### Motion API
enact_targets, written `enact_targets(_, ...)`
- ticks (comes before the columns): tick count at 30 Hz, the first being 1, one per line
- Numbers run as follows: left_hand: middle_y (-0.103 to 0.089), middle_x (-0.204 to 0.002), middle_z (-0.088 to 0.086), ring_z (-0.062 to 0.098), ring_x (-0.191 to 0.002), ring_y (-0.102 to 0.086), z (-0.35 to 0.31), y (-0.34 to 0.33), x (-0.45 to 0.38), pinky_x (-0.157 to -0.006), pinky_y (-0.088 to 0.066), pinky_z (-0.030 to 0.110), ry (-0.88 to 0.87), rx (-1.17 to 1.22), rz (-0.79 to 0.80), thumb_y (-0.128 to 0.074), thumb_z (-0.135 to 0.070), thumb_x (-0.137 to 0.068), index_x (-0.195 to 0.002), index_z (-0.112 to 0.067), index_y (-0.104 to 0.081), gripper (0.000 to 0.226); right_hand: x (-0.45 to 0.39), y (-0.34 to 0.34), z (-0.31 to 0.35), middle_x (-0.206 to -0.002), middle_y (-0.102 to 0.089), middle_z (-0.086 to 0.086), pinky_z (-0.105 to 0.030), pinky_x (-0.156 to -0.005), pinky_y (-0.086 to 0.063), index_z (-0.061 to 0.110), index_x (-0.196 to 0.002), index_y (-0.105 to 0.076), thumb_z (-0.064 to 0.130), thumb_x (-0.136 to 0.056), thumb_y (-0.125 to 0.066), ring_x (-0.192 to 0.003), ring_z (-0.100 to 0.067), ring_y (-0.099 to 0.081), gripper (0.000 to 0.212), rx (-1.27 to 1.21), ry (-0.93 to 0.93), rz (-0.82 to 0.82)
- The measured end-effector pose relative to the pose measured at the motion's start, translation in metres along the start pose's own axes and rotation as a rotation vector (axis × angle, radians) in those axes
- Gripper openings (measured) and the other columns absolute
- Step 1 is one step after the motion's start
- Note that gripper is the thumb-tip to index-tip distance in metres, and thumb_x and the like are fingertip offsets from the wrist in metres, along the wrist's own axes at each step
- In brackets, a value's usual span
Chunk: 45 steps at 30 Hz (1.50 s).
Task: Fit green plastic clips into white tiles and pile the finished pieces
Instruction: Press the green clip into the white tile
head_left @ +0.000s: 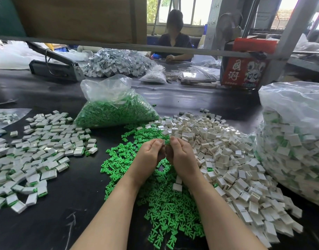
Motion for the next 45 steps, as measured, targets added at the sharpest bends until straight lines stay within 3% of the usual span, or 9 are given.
enact_targets(5,-0.048,-0.063,-0.010,0.004,-0.059,-0.045,-0.001,-0.001,0.001,-0.059,-0.045,0.027,0.005,0.025,0.025,-0.037,-0.018,-0.107,-0.081,-0.013,-0.052,0.030,0.000,0.002,0.002,-0.056,-0.040,0.005,-0.041,-0.062,-0.030,0.020,-0.060,-0.045,0.017,-0.103,-0.041,-0.056,-0.016,-0.034,0.043,-0.009,-0.015,0.010)
enact_targets(8,-0.048,-0.057,-0.017,-0.002,-0.052,-0.044,0.000,-0.002,0.000,-0.054,-0.045,0.019,-0.005,0.012,0.043,-0.036,-0.017,-0.107,-0.074,-0.019,-0.053,0.037,0.000,0.004,0.004,-0.056,-0.040,0.002,-0.040,-0.061,-0.028,0.017,-0.062,-0.046,0.016,-0.103,-0.044,-0.055,-0.015,-0.033,0.040,-0.021,-0.021,0.013)
enact_targets(17,-0.053,-0.063,-0.013,0.004,-0.060,-0.048,0.007,0.001,-0.004,-0.057,-0.044,0.016,-0.041,-0.069,-0.026,-0.040,-0.018,-0.106,-0.080,-0.013,-0.058,0.032,0.001,0.003,0.007,-0.062,-0.048,-0.008,-0.052,-0.061,-0.041,-0.002,-0.070,-0.052,0.018,-0.104,-0.040,-0.060,-0.023,-0.042,0.041,0.174,0.028,-0.036)
enact_targets(20,-0.053,-0.068,-0.006,0.008,-0.065,-0.049,0.008,0.000,-0.005,-0.059,-0.045,0.019,-0.046,-0.082,-0.020,-0.040,-0.019,-0.106,-0.080,-0.013,-0.058,0.032,0.002,0.003,0.009,-0.059,-0.046,-0.006,-0.052,-0.060,-0.040,0.007,-0.065,-0.048,0.018,-0.103,-0.036,-0.058,-0.022,-0.040,0.042,0.179,0.056,-0.061)
enact_targets(24,-0.050,-0.060,-0.017,0.002,-0.058,-0.045,0.007,0.000,-0.004,-0.056,-0.042,0.016,-0.055,-0.079,-0.016,-0.041,-0.020,-0.105,-0.073,-0.020,-0.056,0.036,0.002,0.004,0.010,-0.057,-0.042,0.000,-0.050,-0.058,-0.036,0.016,-0.062,-0.042,0.018,-0.102,-0.036,-0.057,-0.020,-0.038,0.041,0.180,0.061,-0.061)
enact_targets(30,-0.051,-0.063,-0.015,0.002,-0.060,-0.046,0.006,0.001,-0.004,-0.059,-0.041,0.018,-0.062,-0.090,-0.014,-0.040,-0.021,-0.106,-0.077,-0.018,-0.059,0.034,0.000,0.005,0.008,-0.060,-0.046,0.000,-0.048,-0.062,-0.039,0.010,-0.066,-0.049,0.015,-0.102,-0.041,-0.060,-0.019,-0.041,0.037,0.207,0.021,-0.007)
enact_targets(35,-0.051,-0.057,-0.017,0.002,-0.057,-0.045,0.004,0.000,-0.003,-0.055,-0.040,0.015,-0.069,-0.087,-0.025,-0.041,-0.018,-0.106,-0.070,-0.024,-0.057,0.040,0.002,0.005,0.010,-0.062,-0.048,0.000,-0.043,-0.061,-0.039,0.004,-0.073,-0.054,0.016,-0.102,-0.042,-0.060,-0.017,-0.042,0.034,0.237,0.022,-0.018)
enact_targets(40,-0.062,-0.068,-0.007,0.010,-0.070,-0.057,0.004,-0.001,-0.002,-0.066,-0.050,0.024,-0.057,-0.072,-0.020,-0.041,-0.017,-0.106,-0.081,-0.015,-0.063,0.033,0.004,0.004,0.014,-0.065,-0.056,-0.010,-0.049,-0.064,-0.045,0.001,-0.070,-0.055,0.018,-0.103,-0.039,-0.062,-0.024,-0.050,0.040,0.351,0.064,-0.047)
enact_targets(45,-0.062,-0.073,0.006,0.016,-0.068,-0.057,0.005,-0.002,-0.003,-0.062,-0.049,0.026,-0.062,-0.112,-0.024,-0.040,-0.016,-0.106,-0.087,0.001,-0.061,0.033,0.006,-0.001,0.018,-0.060,-0.048,0.003,-0.040,-0.060,-0.038,0.023,-0.060,-0.040,0.035,-0.092,-0.024,-0.061,-0.021,-0.046,0.038,0.495,0.108,-0.010)
Point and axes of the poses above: each hand's wrist, its own x-axis away from the middle knuckle, its own y-axis out of the back of the hand, z = x × y, the point moved 6 cm from there along -x, towards the middle knuckle
